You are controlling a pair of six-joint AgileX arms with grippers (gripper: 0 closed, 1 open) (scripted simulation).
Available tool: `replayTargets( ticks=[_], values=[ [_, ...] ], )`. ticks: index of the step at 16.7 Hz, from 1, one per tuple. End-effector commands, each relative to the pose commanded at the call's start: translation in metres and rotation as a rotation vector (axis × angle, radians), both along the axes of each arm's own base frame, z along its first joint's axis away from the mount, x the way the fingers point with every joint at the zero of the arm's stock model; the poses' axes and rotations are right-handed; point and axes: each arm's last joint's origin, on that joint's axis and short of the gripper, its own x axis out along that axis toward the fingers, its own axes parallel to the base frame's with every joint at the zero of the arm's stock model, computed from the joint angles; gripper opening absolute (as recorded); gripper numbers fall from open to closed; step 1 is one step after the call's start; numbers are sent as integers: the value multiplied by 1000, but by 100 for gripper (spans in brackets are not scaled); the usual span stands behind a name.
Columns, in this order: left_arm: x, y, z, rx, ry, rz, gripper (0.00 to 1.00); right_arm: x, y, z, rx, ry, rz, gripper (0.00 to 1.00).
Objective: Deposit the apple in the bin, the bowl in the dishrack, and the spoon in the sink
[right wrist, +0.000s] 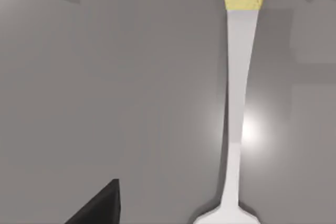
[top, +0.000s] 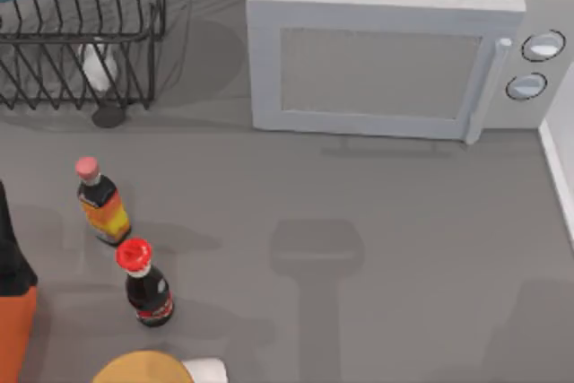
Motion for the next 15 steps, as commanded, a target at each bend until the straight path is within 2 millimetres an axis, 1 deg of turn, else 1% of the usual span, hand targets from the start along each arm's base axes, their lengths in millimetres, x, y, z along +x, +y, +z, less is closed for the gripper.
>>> replayTargets(
  ticks=[2,4,9,11,13,15],
  values=[
    [0,0,0,0,0,0,100,0,0,-4,1,3,-2,100],
    [0,0,0,0,0,0,100,2,-2,-18,1,6,-3,100],
    [0,0,0,0,0,0,100,5,-3,-74,-5,-7,-4,100],
    [0,0,0,0,0,0,100,2,-2,-91,-3,-3,-3,100],
    [0,0,0,0,0,0,100,1,-1,-99,-1,2,-3,100],
    [0,0,0,0,0,0,100,0,-1,-100,-1,2,-3,100]
  ],
)
